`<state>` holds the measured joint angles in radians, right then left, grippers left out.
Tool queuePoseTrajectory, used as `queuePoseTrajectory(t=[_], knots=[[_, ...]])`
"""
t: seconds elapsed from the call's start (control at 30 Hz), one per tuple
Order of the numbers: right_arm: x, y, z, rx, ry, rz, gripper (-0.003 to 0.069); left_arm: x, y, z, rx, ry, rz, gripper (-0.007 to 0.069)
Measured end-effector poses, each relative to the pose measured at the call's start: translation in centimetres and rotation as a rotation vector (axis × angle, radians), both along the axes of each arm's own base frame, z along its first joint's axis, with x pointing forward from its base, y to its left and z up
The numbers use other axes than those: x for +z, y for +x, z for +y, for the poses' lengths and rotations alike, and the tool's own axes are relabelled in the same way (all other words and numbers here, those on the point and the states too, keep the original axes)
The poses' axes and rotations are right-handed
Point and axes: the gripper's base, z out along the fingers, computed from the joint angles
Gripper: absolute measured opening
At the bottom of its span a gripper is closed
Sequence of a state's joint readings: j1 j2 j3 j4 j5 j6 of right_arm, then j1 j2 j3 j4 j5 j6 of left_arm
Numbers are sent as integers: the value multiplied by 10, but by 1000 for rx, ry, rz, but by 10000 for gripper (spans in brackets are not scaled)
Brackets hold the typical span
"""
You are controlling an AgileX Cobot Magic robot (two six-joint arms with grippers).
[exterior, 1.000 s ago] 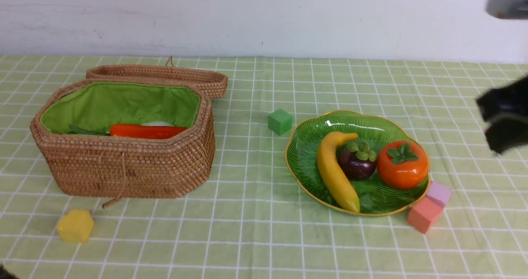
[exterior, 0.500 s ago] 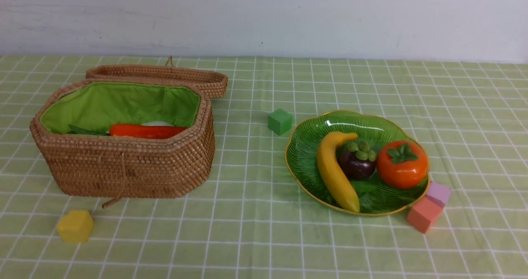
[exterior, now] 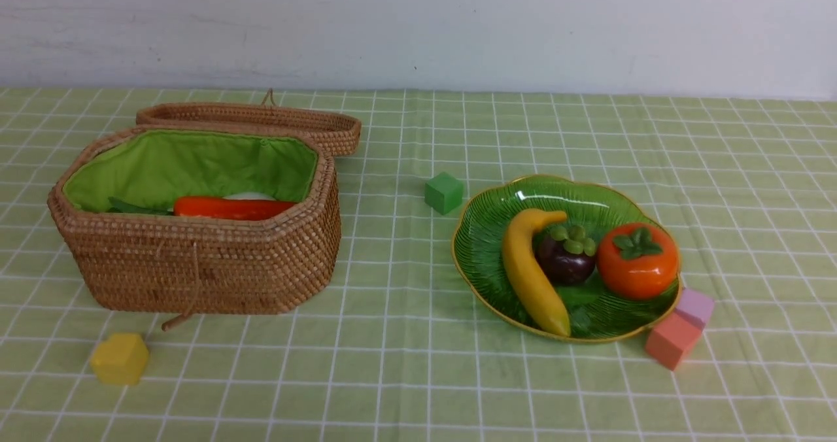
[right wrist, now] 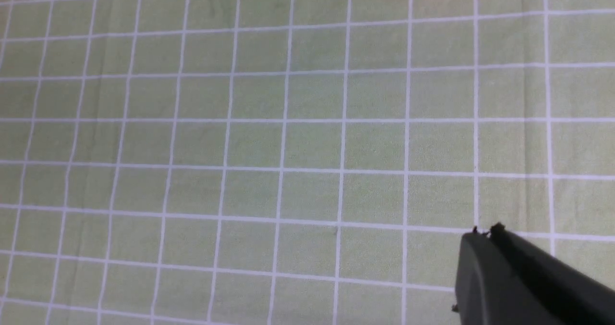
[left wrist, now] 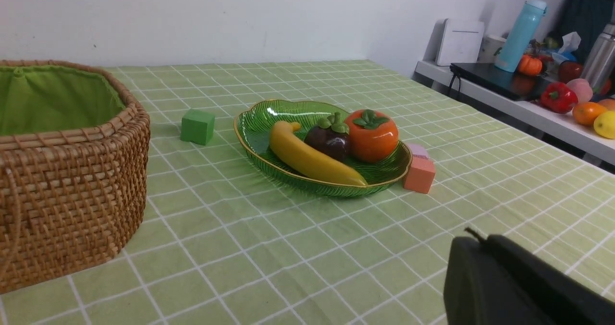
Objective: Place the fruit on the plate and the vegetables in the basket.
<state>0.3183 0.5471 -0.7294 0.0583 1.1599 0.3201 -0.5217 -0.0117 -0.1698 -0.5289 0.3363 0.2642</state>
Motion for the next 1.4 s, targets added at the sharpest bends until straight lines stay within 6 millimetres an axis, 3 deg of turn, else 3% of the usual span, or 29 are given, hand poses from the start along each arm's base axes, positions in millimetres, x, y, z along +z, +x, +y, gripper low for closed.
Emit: queuePoseTrajectory(t=[0.2,0.3,0.33,0.37,0.5,0.63,1.4], knots=[[-6,-2,-15,-120,-19,-316,-2,0,0,0,0,1,1,-13],[-39,-2,-18,-137,-55,-517,-9,-1,0,0,0,1,2,-13],[-38,-3,-19,-139,-61,-540,-9,-1,0,0,0,1,2,-13],[-59,-7,-20,-148,-77,-574,-9,-1,0,0,0,1,2,-13],[-117,-15,-23,-167,-134,-582,-9,-1,0,0,-1,3,4,-13],[-148,-17,-23,-168,-144,-565,-9,-1,0,0,-1,3,4,-13],[-147,-15,-22,-187,-103,-605,-2,-1,0,0,-3,4,5,4]])
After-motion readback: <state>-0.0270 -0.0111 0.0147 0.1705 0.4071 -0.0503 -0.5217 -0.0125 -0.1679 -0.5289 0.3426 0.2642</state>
